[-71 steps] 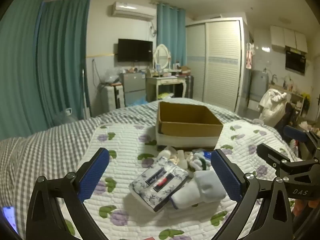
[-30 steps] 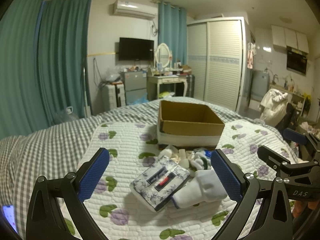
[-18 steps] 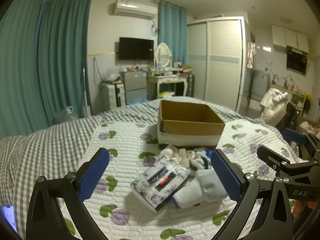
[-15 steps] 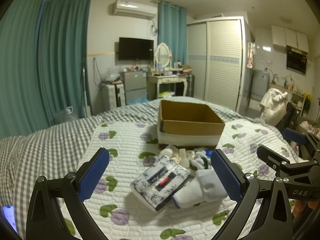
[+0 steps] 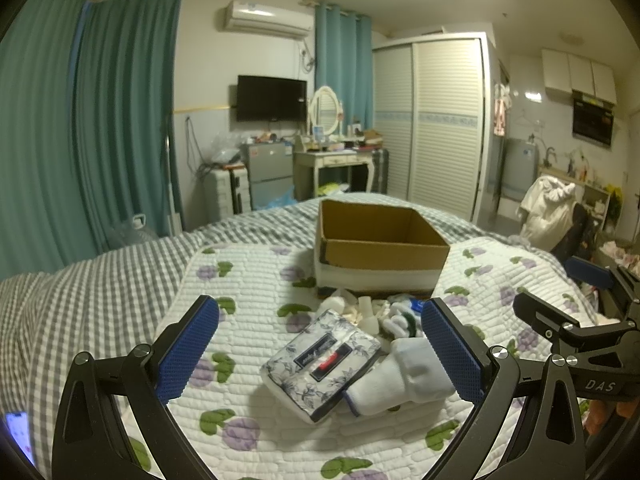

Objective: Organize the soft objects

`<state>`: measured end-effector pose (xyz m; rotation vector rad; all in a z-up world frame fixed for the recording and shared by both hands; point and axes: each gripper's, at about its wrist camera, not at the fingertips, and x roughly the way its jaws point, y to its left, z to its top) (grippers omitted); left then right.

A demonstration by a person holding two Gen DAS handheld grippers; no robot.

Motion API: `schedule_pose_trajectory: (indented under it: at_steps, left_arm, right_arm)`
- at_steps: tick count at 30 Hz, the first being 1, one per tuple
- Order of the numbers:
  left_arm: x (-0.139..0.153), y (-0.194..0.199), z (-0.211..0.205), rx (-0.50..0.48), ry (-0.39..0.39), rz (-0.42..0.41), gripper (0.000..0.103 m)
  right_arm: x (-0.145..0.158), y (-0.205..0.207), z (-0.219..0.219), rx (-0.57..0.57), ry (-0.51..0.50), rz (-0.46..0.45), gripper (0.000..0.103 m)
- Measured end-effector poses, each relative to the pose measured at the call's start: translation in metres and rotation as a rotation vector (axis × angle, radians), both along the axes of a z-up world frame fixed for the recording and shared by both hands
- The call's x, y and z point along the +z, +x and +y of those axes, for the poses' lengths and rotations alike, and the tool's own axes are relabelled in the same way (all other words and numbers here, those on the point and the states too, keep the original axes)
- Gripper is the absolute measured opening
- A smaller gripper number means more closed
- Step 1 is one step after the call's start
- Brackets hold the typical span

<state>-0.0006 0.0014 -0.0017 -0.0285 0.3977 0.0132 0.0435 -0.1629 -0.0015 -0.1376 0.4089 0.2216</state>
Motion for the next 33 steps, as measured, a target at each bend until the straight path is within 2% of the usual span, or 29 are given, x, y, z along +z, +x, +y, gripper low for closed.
schedule_pose_trajectory:
  at_steps: [26, 30, 33]
  left_arm:
    - [0.001, -0.007, 0.006, 0.006, 0.029, -0.011, 0.103]
    - [-0.015, -0.002, 0.017, 0.021, 0.024, 0.043, 0.103]
    - [-0.038, 0.008, 0.027, 0.039, 0.018, 0.109, 0.103]
  right_arm:
    - [0.002, -0.004, -0.003, 0.017, 0.013, 0.018, 0.103]
    - [-0.013, 0.004, 0.003, 0.044, -0.004, 0.064, 0.103]
    - [-0.036, 0.017, 0.012, 0.073, -0.017, 0.127, 0.103]
